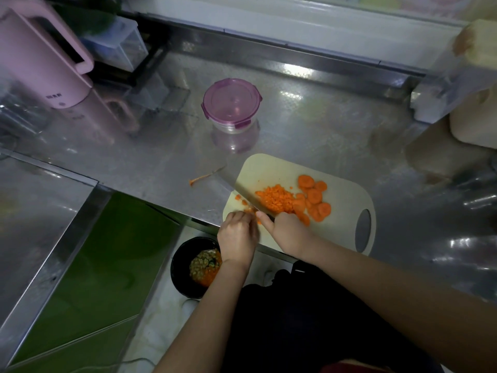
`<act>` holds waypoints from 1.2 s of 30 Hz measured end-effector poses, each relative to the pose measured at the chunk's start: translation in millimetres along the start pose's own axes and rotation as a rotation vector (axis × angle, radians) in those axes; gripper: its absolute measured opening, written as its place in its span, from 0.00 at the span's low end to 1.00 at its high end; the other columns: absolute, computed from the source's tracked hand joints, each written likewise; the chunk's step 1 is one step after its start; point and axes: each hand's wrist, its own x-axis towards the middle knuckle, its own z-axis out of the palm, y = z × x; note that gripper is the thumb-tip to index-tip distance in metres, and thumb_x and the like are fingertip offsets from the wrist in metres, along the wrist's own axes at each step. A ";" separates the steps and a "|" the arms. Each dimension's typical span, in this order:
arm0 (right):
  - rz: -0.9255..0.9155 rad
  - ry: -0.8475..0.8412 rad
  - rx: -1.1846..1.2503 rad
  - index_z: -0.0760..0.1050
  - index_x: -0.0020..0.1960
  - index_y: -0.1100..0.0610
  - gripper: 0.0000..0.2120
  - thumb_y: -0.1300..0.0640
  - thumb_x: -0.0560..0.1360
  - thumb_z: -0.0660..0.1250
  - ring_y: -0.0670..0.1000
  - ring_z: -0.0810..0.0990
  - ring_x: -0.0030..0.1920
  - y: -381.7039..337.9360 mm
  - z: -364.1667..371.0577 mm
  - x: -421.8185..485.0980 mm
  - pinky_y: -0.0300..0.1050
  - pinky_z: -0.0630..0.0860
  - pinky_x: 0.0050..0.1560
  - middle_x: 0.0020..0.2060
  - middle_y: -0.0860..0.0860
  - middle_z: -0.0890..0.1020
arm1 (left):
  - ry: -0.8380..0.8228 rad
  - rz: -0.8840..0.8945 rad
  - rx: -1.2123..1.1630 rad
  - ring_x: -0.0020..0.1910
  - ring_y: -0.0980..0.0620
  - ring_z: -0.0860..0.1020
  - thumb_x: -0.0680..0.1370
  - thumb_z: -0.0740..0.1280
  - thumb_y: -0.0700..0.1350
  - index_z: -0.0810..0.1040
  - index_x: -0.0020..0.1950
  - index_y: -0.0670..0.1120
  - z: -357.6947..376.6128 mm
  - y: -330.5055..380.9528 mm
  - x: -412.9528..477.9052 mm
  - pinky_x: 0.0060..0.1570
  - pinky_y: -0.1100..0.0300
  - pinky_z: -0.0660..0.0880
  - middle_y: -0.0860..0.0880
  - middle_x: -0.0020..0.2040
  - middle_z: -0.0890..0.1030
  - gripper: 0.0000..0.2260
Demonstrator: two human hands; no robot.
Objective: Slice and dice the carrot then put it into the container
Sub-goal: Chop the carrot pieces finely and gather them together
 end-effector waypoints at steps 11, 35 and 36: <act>-0.019 0.115 0.071 0.71 0.31 0.61 0.30 0.39 0.79 0.52 0.58 0.78 0.42 13.1 -11.4 9.0 0.46 0.71 0.44 0.35 0.60 0.79 | 0.067 -0.020 -0.009 0.37 0.48 0.78 0.70 0.65 0.45 0.81 0.40 0.47 3.4 0.7 -3.5 0.39 0.60 0.66 0.50 0.36 0.79 0.05; -0.077 0.144 0.128 0.66 0.26 0.59 0.30 0.41 0.80 0.52 0.52 0.72 0.30 21.0 -5.3 -11.1 0.42 0.64 0.38 0.24 0.53 0.71 | -0.123 -0.159 -0.083 0.46 0.47 0.77 0.72 0.72 0.44 0.83 0.42 0.45 -5.0 11.4 5.8 0.39 0.56 0.72 0.49 0.40 0.83 0.03; -0.078 0.140 0.126 0.66 0.26 0.59 0.30 0.41 0.80 0.52 0.52 0.72 0.31 21.2 -5.3 -12.1 0.42 0.64 0.38 0.24 0.53 0.71 | -0.127 -0.154 -0.081 0.46 0.46 0.77 0.72 0.72 0.44 0.83 0.41 0.45 -5.1 11.2 5.6 0.39 0.56 0.72 0.49 0.40 0.83 0.03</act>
